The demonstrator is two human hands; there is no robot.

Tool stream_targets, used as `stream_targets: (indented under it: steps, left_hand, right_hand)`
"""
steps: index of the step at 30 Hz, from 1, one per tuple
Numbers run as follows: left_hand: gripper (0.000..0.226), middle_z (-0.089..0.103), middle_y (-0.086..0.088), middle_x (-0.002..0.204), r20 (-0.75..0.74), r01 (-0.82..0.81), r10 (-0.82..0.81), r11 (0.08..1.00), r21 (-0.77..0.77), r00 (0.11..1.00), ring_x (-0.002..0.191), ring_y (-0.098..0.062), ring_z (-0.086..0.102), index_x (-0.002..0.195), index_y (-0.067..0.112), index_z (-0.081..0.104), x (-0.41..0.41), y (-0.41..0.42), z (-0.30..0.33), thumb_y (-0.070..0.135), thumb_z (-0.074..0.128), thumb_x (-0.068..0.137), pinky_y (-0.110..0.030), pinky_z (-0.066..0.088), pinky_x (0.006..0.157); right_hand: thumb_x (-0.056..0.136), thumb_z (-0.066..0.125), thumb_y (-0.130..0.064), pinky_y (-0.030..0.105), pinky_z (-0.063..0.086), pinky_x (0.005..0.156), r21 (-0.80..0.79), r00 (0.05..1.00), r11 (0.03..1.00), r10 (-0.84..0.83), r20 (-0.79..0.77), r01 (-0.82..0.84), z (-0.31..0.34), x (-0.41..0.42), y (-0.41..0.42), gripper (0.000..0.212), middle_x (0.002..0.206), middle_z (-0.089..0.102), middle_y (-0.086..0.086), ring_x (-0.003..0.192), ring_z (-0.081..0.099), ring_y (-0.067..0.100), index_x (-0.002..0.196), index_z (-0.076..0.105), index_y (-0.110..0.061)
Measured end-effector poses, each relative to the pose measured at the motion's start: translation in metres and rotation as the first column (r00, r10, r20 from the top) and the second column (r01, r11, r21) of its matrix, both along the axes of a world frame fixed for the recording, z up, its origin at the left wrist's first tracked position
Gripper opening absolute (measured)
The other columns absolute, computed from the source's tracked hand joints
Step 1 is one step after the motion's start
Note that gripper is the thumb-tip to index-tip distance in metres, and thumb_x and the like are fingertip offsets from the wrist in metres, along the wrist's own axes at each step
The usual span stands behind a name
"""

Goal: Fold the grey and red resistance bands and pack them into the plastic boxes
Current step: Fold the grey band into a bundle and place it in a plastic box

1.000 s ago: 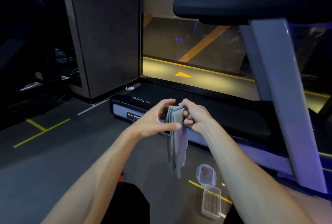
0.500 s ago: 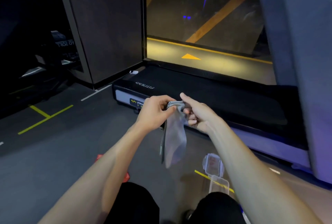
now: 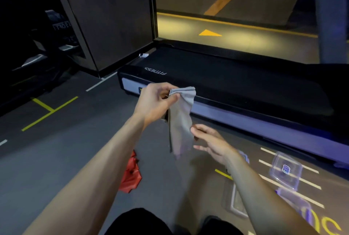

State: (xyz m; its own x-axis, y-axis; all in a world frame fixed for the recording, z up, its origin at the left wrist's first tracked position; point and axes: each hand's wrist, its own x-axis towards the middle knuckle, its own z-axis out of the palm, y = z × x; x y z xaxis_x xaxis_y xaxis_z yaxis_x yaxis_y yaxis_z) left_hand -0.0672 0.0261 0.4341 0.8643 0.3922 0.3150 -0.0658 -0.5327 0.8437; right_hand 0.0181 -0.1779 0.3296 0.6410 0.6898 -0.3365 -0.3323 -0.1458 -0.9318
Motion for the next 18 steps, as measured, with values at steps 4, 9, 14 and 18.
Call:
stream_targets:
  steps: [4,9,14,18]
  left_hand:
    - [0.013,0.078,0.013,0.086,0.005,-0.02,0.02,0.999,0.027,1.0,0.082,-0.005,0.072,0.096,0.03,0.078,0.012,0.011,0.003,0.021,0.072,0.089,-0.034,0.055,0.082]
    - [0.012,0.078,0.007,0.086,0.016,-0.031,0.031,0.999,0.042,0.999,0.087,-0.023,0.073,0.097,0.026,0.079,0.021,0.022,0.009,0.02,0.071,0.09,-0.035,0.055,0.077]
    - [0.011,0.078,0.005,0.087,0.027,-0.018,0.018,1.0,-0.006,0.999,0.085,-0.016,0.073,0.097,0.024,0.079,0.031,0.026,0.007,0.018,0.072,0.09,-0.031,0.053,0.078]
    - [0.011,0.078,0.006,0.087,0.044,-0.022,0.023,0.999,-0.024,0.999,0.086,-0.019,0.074,0.096,0.025,0.079,0.035,0.029,0.006,0.021,0.072,0.089,-0.035,0.055,0.078]
  right_hand:
    - [0.089,0.077,-0.027,0.04,0.041,0.106,0.073,0.999,0.997,0.032,0.017,-0.033,-0.022,0.007,0.02,0.019,0.107,0.07,-0.008,0.109,0.062,0.011,0.107,0.073,-0.026]
    - [0.067,0.081,-0.03,0.033,0.044,0.083,0.122,0.997,0.991,0.042,0.058,-0.049,-0.032,0.011,0.04,0.038,0.099,0.074,-0.002,0.094,0.065,0.014,0.103,0.071,-0.021]
    - [0.071,0.086,-0.018,0.033,0.053,0.082,0.105,0.997,0.993,0.044,0.058,-0.05,-0.043,0.016,0.054,0.052,0.102,0.076,0.014,0.093,0.071,0.028,0.115,0.068,0.001]
    - [0.075,0.088,-0.019,0.036,0.058,0.087,0.122,0.997,0.99,0.074,-0.011,-0.072,-0.051,0.015,0.052,0.052,0.11,0.075,0.019,0.099,0.073,0.032,0.118,0.068,0.002]
